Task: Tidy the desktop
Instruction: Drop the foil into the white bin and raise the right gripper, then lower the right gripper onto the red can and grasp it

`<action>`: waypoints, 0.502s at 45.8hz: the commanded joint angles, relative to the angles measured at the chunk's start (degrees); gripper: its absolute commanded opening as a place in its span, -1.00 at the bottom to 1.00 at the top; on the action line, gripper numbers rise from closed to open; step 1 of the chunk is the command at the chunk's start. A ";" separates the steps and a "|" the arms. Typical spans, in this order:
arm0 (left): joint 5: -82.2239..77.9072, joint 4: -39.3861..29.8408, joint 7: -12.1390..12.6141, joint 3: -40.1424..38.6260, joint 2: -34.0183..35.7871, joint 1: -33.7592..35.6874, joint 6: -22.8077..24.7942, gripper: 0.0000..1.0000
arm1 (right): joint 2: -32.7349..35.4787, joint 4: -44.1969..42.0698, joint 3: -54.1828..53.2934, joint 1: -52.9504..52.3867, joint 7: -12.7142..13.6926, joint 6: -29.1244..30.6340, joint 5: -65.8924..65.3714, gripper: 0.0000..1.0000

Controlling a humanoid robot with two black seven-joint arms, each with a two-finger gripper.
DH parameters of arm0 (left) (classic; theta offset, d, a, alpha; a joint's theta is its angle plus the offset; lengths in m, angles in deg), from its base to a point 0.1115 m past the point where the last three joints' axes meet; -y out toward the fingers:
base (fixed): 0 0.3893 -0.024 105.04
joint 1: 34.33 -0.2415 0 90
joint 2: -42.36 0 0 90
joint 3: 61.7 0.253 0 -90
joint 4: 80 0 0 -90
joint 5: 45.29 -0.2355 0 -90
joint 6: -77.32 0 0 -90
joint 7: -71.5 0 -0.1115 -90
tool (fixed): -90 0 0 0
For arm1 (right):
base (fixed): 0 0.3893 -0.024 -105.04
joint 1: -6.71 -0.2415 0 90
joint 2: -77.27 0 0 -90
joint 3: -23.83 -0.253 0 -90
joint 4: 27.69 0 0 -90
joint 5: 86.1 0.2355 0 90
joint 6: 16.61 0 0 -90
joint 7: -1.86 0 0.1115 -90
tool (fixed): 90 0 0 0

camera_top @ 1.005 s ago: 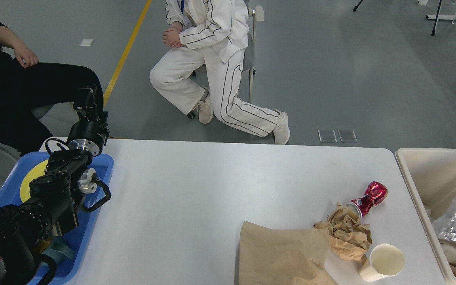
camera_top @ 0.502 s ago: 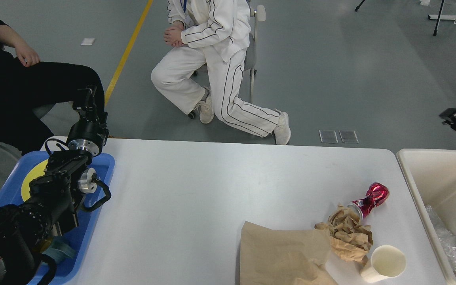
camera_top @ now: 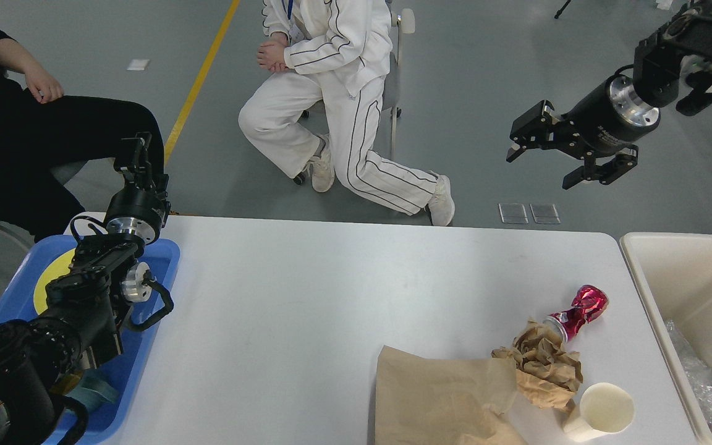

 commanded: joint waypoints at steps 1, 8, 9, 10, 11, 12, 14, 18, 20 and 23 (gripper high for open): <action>0.01 0.00 0.00 0.00 0.00 0.01 0.01 0.93 | 0.06 5.52 0.17 -6.68 -0.01 0.64 0.00 1.00; 0.01 0.00 0.00 0.00 0.00 0.01 0.01 0.93 | 3.14 13.35 0.08 -13.11 -0.01 0.64 0.00 1.00; 0.01 0.00 0.00 0.00 0.00 0.01 0.01 0.93 | 3.31 13.52 0.25 -13.11 -0.01 0.64 0.00 1.00; 0.01 0.00 0.00 0.00 0.00 0.01 0.01 0.93 | 3.32 13.53 0.43 -13.11 -0.01 0.64 0.00 1.00; 0.01 0.00 0.00 0.00 0.00 0.01 -0.08 0.93 | 3.40 13.53 0.52 -12.76 -0.01 0.64 0.00 1.00; 0.01 0.00 0.00 0.00 0.00 0.01 -0.08 0.93 | 3.40 13.53 0.78 -12.24 -0.01 0.64 -0.09 1.00; 0.01 0.00 0.00 0.00 0.00 0.01 0.01 0.93 | 3.58 13.44 1.04 -9.79 -0.01 0.64 -0.17 1.00; 0.01 0.00 0.00 0.00 0.00 0.01 -0.08 0.93 | 3.76 12.82 1.22 -2.76 -0.01 0.64 -0.52 1.00; 0.01 0.00 0.00 0.00 0.00 0.01 0.01 0.93 | 4.28 12.47 1.13 0.67 -0.01 0.64 -0.70 1.00; 0.01 0.00 0.00 0.00 0.00 0.01 -0.08 0.93 | 5.86 11.60 1.05 7.70 -0.01 -2.32 -0.88 1.00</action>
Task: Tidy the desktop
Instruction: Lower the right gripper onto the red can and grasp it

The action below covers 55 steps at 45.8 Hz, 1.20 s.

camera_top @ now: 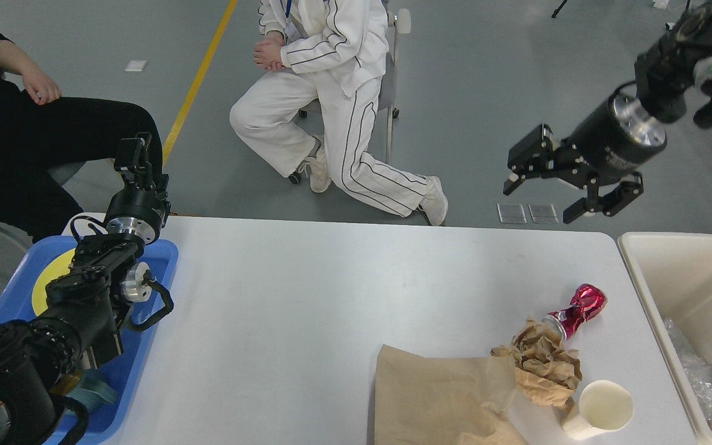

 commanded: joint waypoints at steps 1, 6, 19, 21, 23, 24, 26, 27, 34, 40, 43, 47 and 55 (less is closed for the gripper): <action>-0.01 0.00 0.00 0.00 0.01 0.01 0.00 0.93 | 2.11 -1.66 -0.12 11.29 0.00 -4.19 -0.31 1.00; -0.01 0.00 0.00 0.00 0.01 0.01 0.00 0.93 | 2.20 -5.96 -0.21 19.29 0.00 -9.82 -0.22 1.00; -0.01 0.00 0.00 0.00 0.01 0.01 0.00 0.93 | 1.59 -15.81 -3.02 34.15 0.00 -24.58 0.57 1.00; -0.01 0.00 0.00 0.00 0.01 0.01 0.00 0.93 | 1.59 -15.99 -4.59 35.56 0.00 -27.39 0.57 1.00; -0.01 0.00 0.00 0.00 0.01 0.01 0.00 0.93 | 1.59 -15.99 -6.00 36.88 0.00 -29.85 0.57 1.00; -0.01 0.00 0.00 0.00 0.01 0.01 0.00 0.93 | 1.59 -16.07 -6.71 37.50 0.00 -30.91 0.57 1.00; -0.01 0.00 0.00 0.00 0.01 0.01 0.00 0.93 | 1.59 -16.16 -7.76 38.64 0.00 -32.58 0.48 1.00; -0.01 0.00 0.00 0.00 0.01 -0.08 0.00 0.93 | 1.50 -16.25 -7.85 39.17 0.00 -33.29 0.39 1.00; -0.01 0.00 0.00 0.00 0.01 0.01 0.00 0.93 | -1.92 -19.76 -8.21 42.07 0.00 -35.67 0.39 1.00; -0.01 0.00 0.00 0.00 0.01 0.01 0.00 0.93 | -4.30 -22.49 -8.21 44.00 0.00 -35.76 0.39 1.00; -0.01 0.00 0.00 0.00 0.01 -0.08 0.00 0.93 | -4.83 -22.75 -8.21 44.18 0.00 -35.93 0.39 1.00; -0.01 0.00 0.00 0.00 0.01 0.01 0.00 0.93 | -5.27 -23.19 -8.21 44.27 0.00 -36.19 0.39 1.00; -0.01 0.00 0.00 0.00 0.01 0.01 0.00 0.93 | -6.85 -25.04 -7.94 46.55 0.00 -37.60 0.22 1.00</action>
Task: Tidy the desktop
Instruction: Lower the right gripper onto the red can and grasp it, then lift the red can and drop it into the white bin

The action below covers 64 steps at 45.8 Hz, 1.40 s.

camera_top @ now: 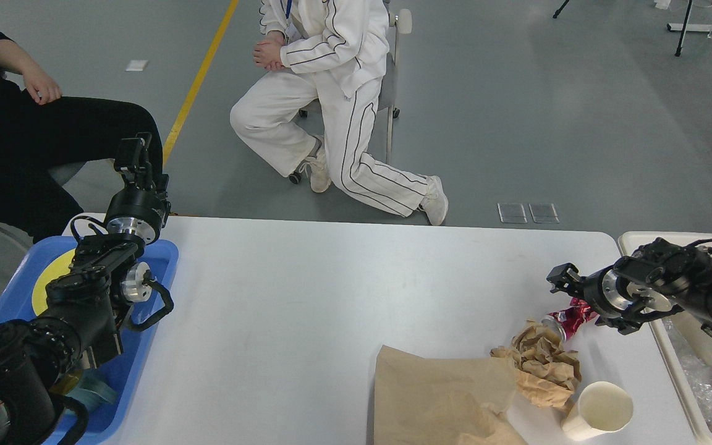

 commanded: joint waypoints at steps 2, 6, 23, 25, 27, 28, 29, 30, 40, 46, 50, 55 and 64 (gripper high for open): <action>0.01 0.00 0.00 0.00 0.00 0.01 0.00 0.93 | -1.49 -1.07 0.54 2.18 0.00 -0.95 -0.51 1.00; 0.01 0.00 0.00 0.00 0.00 0.01 0.00 0.93 | -1.75 -1.07 0.63 2.62 0.00 -1.04 -0.60 1.00; 0.01 0.00 0.00 0.00 0.00 0.01 0.00 0.93 | -2.98 -0.28 0.45 3.32 0.09 -8.60 -0.60 0.72; 0.01 0.00 0.00 0.00 0.00 0.01 0.00 0.93 | -3.16 -0.28 0.45 3.32 0.09 -8.86 -0.60 0.54; 0.01 0.00 0.00 0.00 0.00 0.01 0.00 0.93 | -3.07 -0.46 0.45 3.50 0.09 -9.12 -0.60 0.45; 0.01 0.00 0.00 0.00 0.00 0.01 0.00 0.93 | -3.07 -0.46 0.54 3.59 0.09 -9.39 -0.60 0.42; 0.01 0.00 0.00 0.00 0.00 0.01 0.00 0.93 | -3.07 -0.46 0.54 3.67 0.09 -9.82 -0.60 0.41; 0.01 0.00 0.00 0.00 0.00 0.01 0.00 0.93 | -3.07 -0.46 0.63 3.76 0.09 -10.44 -0.69 0.38; 0.01 0.00 0.00 0.00 0.00 0.01 0.00 0.93 | -3.69 0.24 0.89 5.26 0.00 -14.75 -0.95 -0.56; 0.01 0.00 0.00 0.00 0.00 0.01 0.00 0.93 | -3.42 1.56 1.07 4.91 0.00 -14.66 -1.04 -0.81; 0.01 0.00 0.00 0.00 0.00 0.01 0.00 0.93 | -3.34 2.09 1.07 4.47 0.00 -14.66 -1.04 -1.00; 0.01 0.00 0.00 0.00 0.00 0.01 0.00 0.93 | -3.07 2.53 0.89 2.71 0.00 -14.66 -1.04 -1.00; 0.01 0.00 0.00 0.00 0.00 0.01 -0.01 0.93 | 4.74 11.48 0.28 -9.49 0.09 -11.24 -0.95 -1.00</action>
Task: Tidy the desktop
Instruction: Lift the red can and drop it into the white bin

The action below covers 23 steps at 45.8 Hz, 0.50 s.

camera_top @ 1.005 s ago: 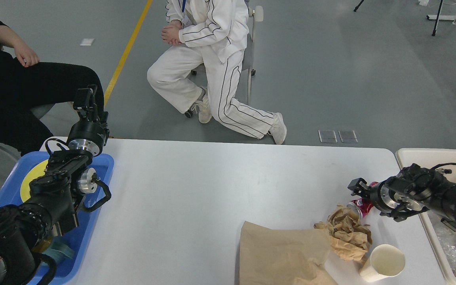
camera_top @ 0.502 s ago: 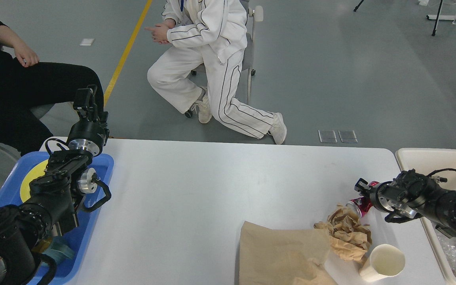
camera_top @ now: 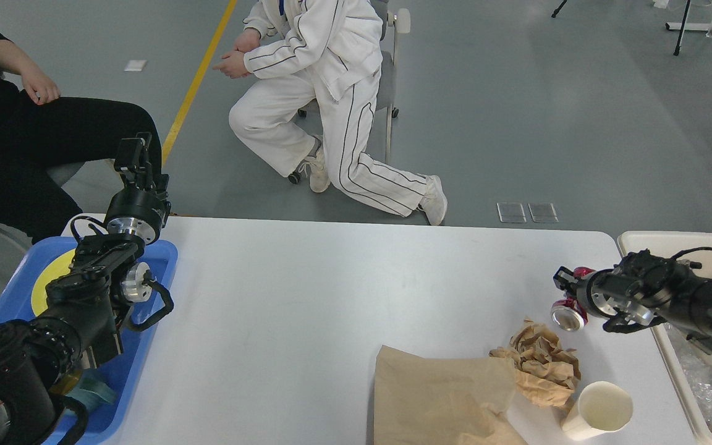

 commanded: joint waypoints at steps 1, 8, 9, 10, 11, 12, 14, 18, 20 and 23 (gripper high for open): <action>-0.01 0.00 0.00 0.00 0.00 0.01 0.00 0.93 | 6.18 6.78 -0.48 -9.49 0.06 3.35 0.04 -1.00; -0.01 0.00 0.00 0.00 0.00 0.00 0.00 0.93 | 10.66 11.27 -0.39 -22.06 0.06 13.18 0.31 -1.00; -0.01 0.00 0.00 0.00 0.00 0.01 0.00 0.93 | 11.19 11.54 -0.31 -23.82 0.06 15.20 0.39 -1.00; -0.01 0.00 0.00 0.00 0.00 0.01 0.00 0.93 | 11.81 11.71 -0.39 -25.66 0.06 17.40 0.40 -1.00; -0.01 0.00 0.00 0.00 0.00 0.01 0.00 0.93 | 12.33 11.72 -0.39 -27.42 -0.03 19.51 0.48 -1.00; -0.01 0.00 0.00 0.00 0.00 0.01 0.00 0.93 | 12.95 11.72 -0.48 -29.18 0.06 21.71 0.48 -1.00; -0.01 0.00 0.00 0.00 0.00 0.01 0.00 0.93 | 14.00 11.72 -0.74 -32.34 -0.03 25.67 0.48 -1.00; -0.01 0.00 0.00 0.00 0.00 0.01 0.00 0.93 | 15.68 11.80 -1.27 -38.50 -0.03 31.21 0.57 -1.00; -0.01 0.00 0.00 0.00 0.00 0.01 0.00 0.93 | 16.03 11.80 -1.54 -40.87 -0.03 32.97 0.57 -1.00; -0.01 0.00 0.00 0.00 0.00 0.01 0.00 0.93 | 16.38 11.80 -1.62 -42.99 -0.03 35.34 0.57 -1.00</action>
